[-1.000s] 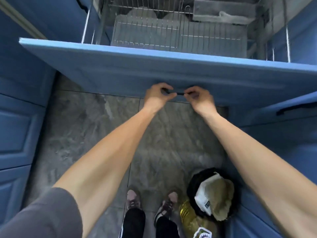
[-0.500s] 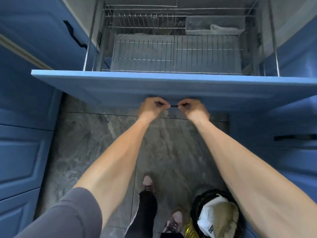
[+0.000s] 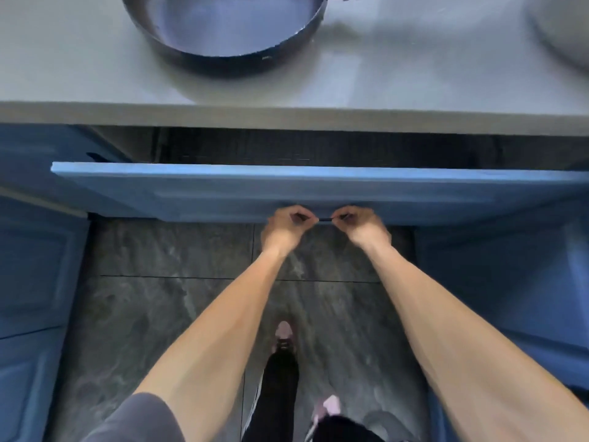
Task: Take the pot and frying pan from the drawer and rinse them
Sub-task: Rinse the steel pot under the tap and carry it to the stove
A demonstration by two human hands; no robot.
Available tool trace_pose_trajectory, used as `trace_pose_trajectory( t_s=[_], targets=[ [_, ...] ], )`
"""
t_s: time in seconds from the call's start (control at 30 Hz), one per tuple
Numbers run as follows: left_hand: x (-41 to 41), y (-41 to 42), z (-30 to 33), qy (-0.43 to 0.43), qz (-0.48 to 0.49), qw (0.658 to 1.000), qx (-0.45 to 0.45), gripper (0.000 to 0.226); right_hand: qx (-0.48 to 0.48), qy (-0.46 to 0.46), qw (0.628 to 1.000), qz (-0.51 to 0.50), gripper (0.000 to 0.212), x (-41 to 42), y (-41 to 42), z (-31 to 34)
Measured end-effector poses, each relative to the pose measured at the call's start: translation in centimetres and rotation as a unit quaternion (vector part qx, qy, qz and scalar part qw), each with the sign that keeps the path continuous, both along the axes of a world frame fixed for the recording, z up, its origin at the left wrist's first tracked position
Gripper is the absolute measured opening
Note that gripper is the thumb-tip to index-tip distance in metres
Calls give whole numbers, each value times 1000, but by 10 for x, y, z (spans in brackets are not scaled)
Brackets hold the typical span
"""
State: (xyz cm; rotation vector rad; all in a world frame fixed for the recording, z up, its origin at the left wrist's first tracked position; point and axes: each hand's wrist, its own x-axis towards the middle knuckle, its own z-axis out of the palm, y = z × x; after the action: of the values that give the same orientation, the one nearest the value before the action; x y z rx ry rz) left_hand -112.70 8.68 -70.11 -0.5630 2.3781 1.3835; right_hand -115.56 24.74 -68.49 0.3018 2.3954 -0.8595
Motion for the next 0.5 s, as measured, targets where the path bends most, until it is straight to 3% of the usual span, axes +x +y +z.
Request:
trace_pose_trajectory(
  t_s=[0.23, 0.5],
  targets=[
    [-48, -7, -7, 52, -25, 998, 0, 8, -1, 6, 1000, -18, 6, -45, -9, 3],
    [-71, -7, -15, 80, -16, 997, 5, 10, 11, 12, 1000, -7, 15, -72, -8, -1]
  ],
)
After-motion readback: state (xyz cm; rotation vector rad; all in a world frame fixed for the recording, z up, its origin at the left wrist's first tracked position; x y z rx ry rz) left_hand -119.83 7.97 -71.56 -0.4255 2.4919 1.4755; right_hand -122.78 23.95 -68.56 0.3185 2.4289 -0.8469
